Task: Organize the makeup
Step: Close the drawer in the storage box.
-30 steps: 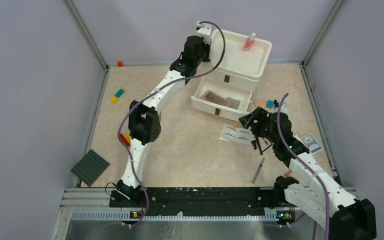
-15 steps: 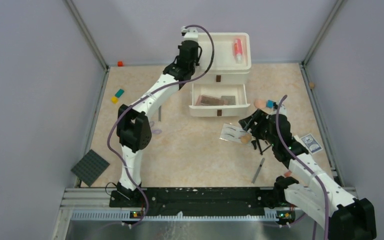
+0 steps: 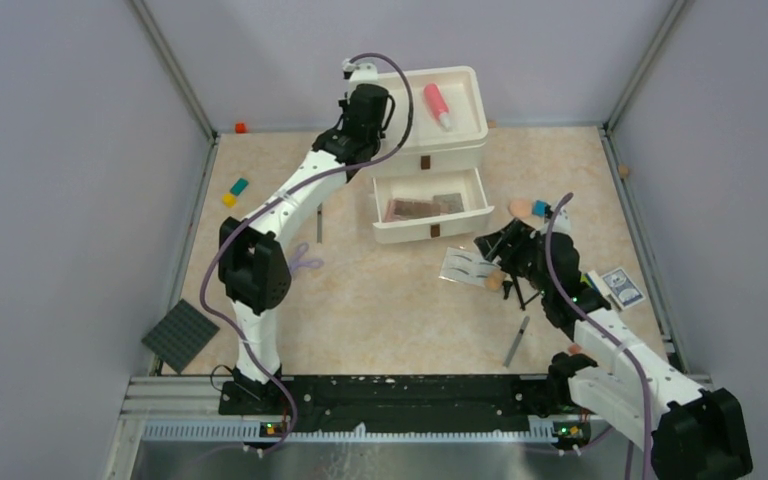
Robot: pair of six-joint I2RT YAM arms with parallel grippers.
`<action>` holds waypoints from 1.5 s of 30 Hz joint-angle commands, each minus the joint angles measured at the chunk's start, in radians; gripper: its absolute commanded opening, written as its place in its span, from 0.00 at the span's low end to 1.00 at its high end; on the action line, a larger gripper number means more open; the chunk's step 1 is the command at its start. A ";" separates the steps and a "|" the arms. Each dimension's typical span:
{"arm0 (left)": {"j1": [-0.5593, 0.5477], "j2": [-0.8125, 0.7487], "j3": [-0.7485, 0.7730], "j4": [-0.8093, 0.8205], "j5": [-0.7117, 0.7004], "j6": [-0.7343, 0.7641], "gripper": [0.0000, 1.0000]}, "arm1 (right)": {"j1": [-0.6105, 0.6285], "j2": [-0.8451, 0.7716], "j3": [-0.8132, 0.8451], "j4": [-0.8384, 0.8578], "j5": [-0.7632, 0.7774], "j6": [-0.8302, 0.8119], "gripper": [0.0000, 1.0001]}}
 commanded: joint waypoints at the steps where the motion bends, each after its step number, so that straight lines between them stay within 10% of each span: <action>1: 0.023 -0.120 -0.049 -0.130 -0.064 0.001 0.00 | 0.013 0.080 -0.039 0.308 -0.053 -0.016 0.67; 20: -0.016 -0.131 -0.076 -0.147 -0.004 -0.008 0.00 | 0.204 0.723 0.226 0.861 -0.022 -0.141 0.44; 45: -0.025 -0.125 -0.109 -0.098 0.083 0.040 0.00 | 0.204 0.945 0.487 0.899 0.013 -0.256 0.40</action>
